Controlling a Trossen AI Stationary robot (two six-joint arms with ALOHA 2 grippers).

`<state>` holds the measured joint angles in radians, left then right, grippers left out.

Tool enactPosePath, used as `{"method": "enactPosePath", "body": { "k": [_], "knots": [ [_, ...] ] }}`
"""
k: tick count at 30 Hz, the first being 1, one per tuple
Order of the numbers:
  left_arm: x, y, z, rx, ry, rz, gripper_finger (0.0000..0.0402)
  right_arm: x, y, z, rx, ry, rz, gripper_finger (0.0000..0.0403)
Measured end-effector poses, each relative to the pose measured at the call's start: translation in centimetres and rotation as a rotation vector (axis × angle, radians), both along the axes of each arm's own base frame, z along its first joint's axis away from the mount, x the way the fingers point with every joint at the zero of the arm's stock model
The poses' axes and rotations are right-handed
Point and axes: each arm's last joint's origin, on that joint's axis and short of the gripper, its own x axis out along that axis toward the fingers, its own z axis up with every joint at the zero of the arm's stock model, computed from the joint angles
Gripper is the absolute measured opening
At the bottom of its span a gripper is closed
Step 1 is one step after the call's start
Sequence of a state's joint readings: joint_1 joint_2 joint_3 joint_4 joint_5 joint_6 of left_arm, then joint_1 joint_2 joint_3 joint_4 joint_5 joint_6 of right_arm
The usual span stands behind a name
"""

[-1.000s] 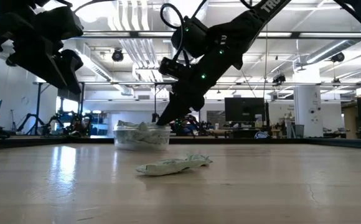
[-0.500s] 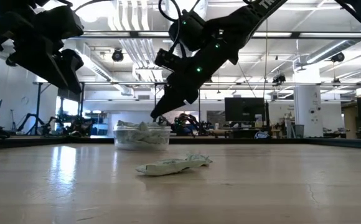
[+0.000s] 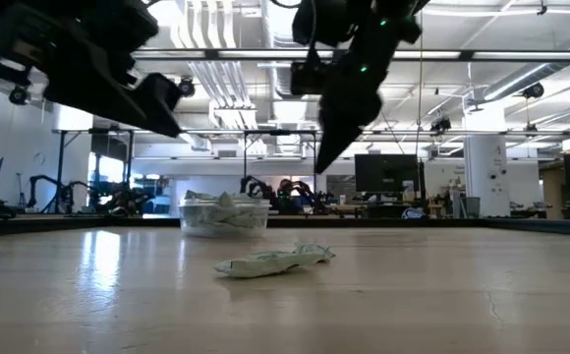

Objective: Pick and place Stevia / Truvia into bins
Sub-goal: Put the stevia packet into the transparent bin

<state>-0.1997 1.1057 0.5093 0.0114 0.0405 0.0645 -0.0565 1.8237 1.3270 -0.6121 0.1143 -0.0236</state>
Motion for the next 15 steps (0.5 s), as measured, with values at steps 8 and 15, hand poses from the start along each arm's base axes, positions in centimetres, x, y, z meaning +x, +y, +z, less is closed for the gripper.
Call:
{"method": "enactPosePath", "body": {
  "k": [8, 15],
  "knots": [
    [4.2, -0.9, -2.1, 0.078, -0.039, -0.064, 0.0217, -2.6, 4.4, -0.9, 0.061, 0.128, -0.024, 0.0074],
    [7.8, -2.4, -3.0, 0.053, -0.001, -0.217, 0.0217, -3.8, 6.2, -2.6, 0.056, 0.187, 0.015, 0.0064]
  ]
}}
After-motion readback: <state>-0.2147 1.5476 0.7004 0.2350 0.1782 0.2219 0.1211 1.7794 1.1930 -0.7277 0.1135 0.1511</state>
